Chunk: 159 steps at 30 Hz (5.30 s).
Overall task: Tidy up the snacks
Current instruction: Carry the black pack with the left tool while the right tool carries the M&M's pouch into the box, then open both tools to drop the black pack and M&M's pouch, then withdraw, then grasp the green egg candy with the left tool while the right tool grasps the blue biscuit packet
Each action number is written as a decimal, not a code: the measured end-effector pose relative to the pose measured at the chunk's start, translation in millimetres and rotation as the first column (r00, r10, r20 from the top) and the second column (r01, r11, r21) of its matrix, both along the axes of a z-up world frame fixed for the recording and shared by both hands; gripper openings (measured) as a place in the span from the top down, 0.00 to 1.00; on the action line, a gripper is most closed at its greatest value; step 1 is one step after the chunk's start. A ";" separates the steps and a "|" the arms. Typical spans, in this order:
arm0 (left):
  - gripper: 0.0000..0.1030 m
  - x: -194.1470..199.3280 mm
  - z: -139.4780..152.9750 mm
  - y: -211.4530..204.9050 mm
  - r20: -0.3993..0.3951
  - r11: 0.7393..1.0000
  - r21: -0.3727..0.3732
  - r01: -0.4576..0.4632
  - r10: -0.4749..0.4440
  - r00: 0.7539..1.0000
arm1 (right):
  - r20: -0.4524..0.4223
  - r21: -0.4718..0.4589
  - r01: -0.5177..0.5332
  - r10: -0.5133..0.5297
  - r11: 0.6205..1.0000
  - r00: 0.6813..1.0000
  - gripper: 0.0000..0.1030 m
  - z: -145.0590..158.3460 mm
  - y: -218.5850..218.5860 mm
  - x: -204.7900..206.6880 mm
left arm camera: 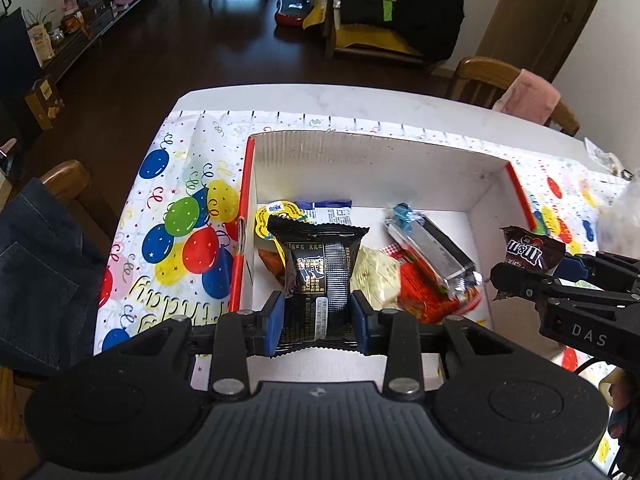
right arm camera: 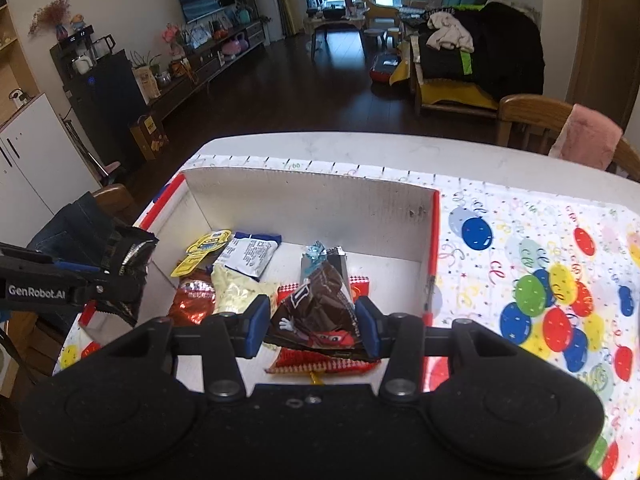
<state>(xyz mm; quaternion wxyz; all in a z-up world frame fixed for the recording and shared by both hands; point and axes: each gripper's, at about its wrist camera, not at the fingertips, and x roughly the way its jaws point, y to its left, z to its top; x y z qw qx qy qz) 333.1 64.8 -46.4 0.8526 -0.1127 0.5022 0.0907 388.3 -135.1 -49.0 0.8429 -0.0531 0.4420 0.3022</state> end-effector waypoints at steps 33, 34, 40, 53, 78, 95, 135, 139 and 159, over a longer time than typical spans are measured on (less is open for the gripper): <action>0.65 57.8 -41.5 -7.3 -0.148 0.999 0.034 0.039 -0.033 0.988 | -0.053 -0.089 -0.080 0.075 0.993 0.996 0.52 -35.7 38.6 47.9; 0.63 56.6 -40.5 -6.9 -0.143 0.999 0.025 0.038 -0.034 0.989 | -0.051 -0.090 -0.081 0.076 0.993 0.996 0.51 -34.0 38.3 45.9; 0.53 43.8 -30.4 -5.3 -0.100 0.999 -0.007 0.032 -0.032 0.994 | -0.040 -0.084 -0.081 0.078 0.993 0.996 0.43 -18.7 34.5 30.9; 0.44 -1.5 -1.1 -8.2 0.002 0.998 -0.010 0.063 -0.063 0.998 | 0.008 -0.041 -0.073 0.073 0.997 0.997 0.35 17.3 25.3 -12.9; 0.29 -104.1 41.6 -27.5 0.171 0.990 0.045 0.130 -0.136 0.976 | 0.091 0.091 -0.055 0.047 0.994 0.995 0.10 54.5 -14.3 -112.5; 0.25 -164.7 13.2 -32.2 0.161 0.986 0.061 0.153 -0.161 0.974 | -0.005 0.050 0.021 -0.021 0.998 1.000 0.01 14.5 -31.4 -152.5; 0.55 -191.0 -111.8 -89.3 -0.133 0.941 0.020 0.338 -0.333 0.934 | -0.216 -0.048 0.105 -0.113 0.993 0.970 0.04 -61.6 -49.2 -183.0; 0.67 -190.7 -110.7 -89.2 -0.132 0.939 0.030 0.342 -0.336 0.933 | -0.222 -0.050 0.096 -0.105 0.994 0.969 0.04 -64.0 -46.0 -182.5; 0.68 -214.8 -98.9 -38.5 -0.081 0.985 -0.053 0.166 -0.170 0.982 | -0.245 -0.084 0.033 -0.052 0.996 0.968 0.08 -73.4 23.8 -168.9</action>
